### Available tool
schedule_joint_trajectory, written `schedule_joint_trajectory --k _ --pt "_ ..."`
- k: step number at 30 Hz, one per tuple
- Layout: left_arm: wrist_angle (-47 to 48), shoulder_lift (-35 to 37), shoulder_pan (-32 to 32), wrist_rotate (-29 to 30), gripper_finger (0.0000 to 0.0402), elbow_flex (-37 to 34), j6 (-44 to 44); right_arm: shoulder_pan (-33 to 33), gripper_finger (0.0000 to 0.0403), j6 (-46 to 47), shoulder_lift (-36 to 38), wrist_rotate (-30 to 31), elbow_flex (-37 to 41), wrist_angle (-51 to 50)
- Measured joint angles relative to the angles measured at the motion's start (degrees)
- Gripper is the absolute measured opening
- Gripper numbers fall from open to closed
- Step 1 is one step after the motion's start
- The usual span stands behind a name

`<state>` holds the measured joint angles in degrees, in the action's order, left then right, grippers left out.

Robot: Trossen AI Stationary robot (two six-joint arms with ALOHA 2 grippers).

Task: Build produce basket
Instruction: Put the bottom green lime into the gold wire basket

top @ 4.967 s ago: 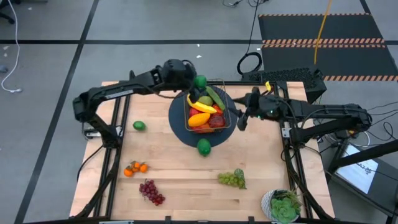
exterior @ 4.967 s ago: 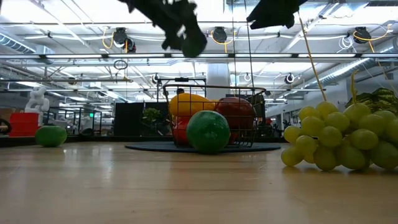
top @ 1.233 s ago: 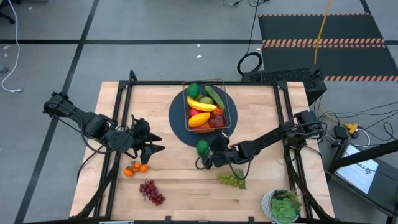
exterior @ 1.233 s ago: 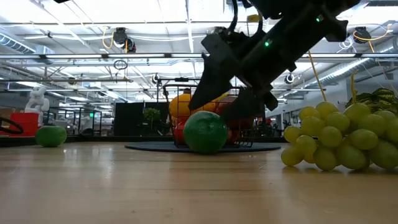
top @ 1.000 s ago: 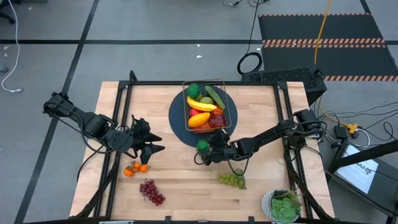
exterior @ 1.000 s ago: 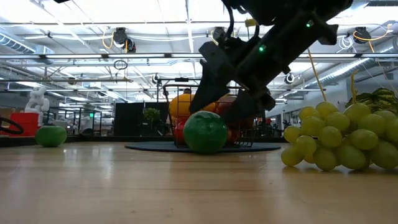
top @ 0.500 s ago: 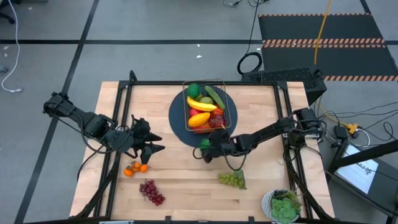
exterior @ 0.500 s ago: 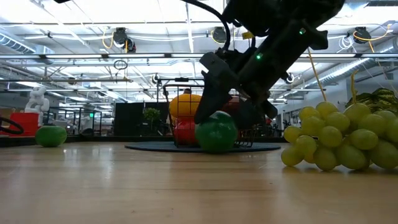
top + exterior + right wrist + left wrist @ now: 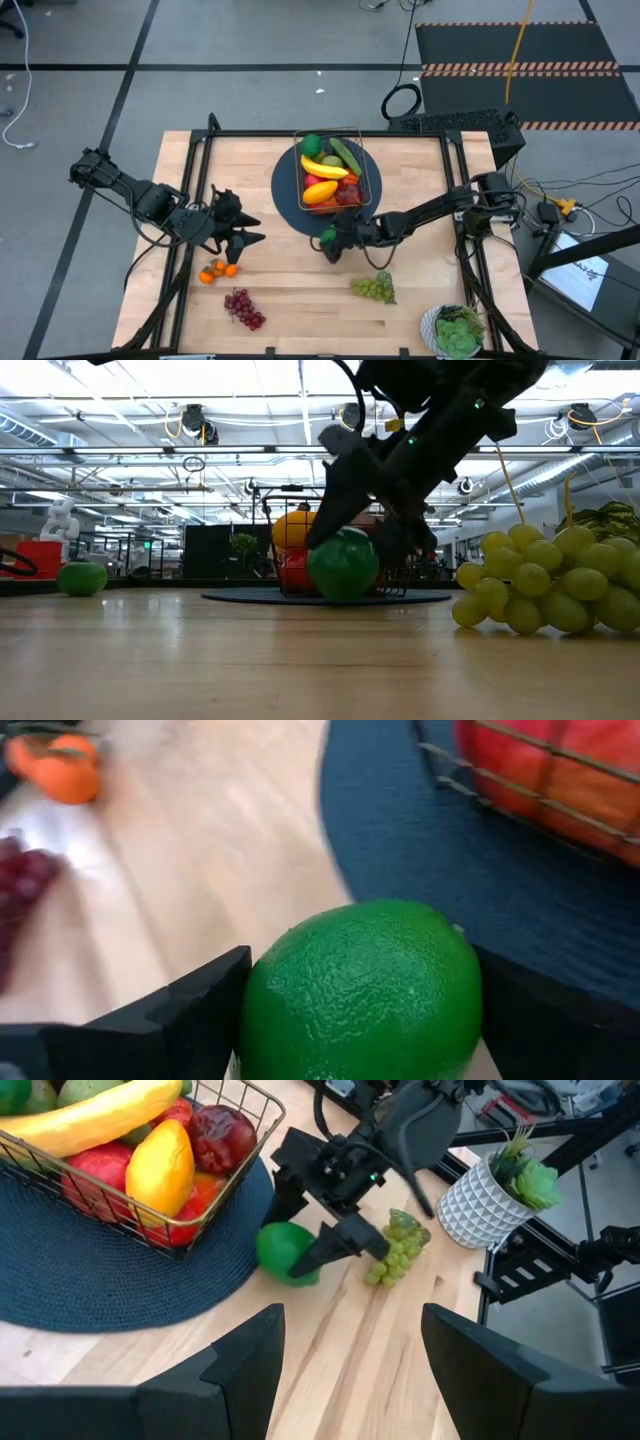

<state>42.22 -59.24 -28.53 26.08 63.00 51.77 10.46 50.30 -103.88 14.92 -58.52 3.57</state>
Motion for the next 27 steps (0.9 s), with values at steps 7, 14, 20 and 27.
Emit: schedule_joint_trajectory --k 7,14,20,27 --pt "0.05 0.02 0.59 0.09 0.0235 0.00 -2.01 0.15 0.0331 -0.60 3.26 -3.60 0.02 7.25" --pt "0.13 0.02 2.41 0.12 0.0234 0.00 -4.09 0.38 0.0330 -3.62 9.14 -6.05 0.02 12.79" --pt "0.07 0.02 3.64 0.12 0.0234 0.00 -4.41 0.35 0.0330 -8.04 16.47 -5.55 0.02 12.83" --pt "0.04 0.02 5.14 0.09 0.0235 0.00 -5.13 -1.23 0.0330 -16.76 26.17 0.01 0.02 11.87"
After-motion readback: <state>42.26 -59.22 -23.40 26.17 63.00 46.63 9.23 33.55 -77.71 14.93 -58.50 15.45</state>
